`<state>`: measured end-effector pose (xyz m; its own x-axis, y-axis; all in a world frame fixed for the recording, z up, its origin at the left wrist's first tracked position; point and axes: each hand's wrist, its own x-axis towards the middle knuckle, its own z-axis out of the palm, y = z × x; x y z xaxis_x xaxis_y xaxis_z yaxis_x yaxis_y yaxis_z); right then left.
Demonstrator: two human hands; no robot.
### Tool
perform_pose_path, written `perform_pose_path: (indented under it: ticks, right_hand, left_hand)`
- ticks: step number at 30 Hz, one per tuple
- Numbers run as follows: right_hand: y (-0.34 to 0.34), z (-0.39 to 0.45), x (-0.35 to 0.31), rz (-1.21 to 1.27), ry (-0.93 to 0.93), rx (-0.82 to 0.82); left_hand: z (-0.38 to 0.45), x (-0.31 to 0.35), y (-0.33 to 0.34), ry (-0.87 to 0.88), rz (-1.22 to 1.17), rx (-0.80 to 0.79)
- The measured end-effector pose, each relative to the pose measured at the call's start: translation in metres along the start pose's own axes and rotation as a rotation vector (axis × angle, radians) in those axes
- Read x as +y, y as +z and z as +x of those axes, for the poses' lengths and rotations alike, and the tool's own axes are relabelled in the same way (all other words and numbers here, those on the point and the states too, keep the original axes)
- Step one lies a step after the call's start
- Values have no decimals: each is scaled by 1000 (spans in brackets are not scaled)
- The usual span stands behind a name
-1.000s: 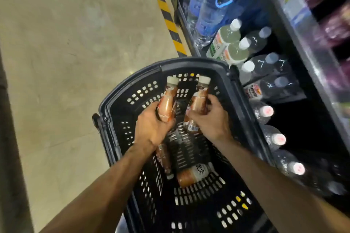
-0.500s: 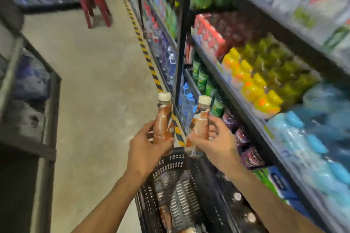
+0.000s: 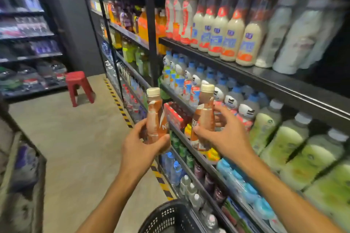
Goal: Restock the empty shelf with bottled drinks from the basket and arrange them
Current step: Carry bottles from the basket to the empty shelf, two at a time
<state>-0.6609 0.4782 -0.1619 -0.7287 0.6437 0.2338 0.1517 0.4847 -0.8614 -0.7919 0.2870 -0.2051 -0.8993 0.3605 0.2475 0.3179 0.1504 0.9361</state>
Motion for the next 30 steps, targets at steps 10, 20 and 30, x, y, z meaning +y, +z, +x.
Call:
perform_pose_path:
  ticks: [10, 20, 30]
  right_hand:
    - [-122, -141, -75, -212, 63, 491]
    - [-213, -351, -118, -385, 234, 924]
    - [-258, -553, -131, -386, 366, 1137]
  left_hand:
    - [-38, 124, 32, 213, -195, -476]
    - [-194, 211, 97, 349, -393, -983]
    - [-390, 258, 107, 367, -423, -1253]
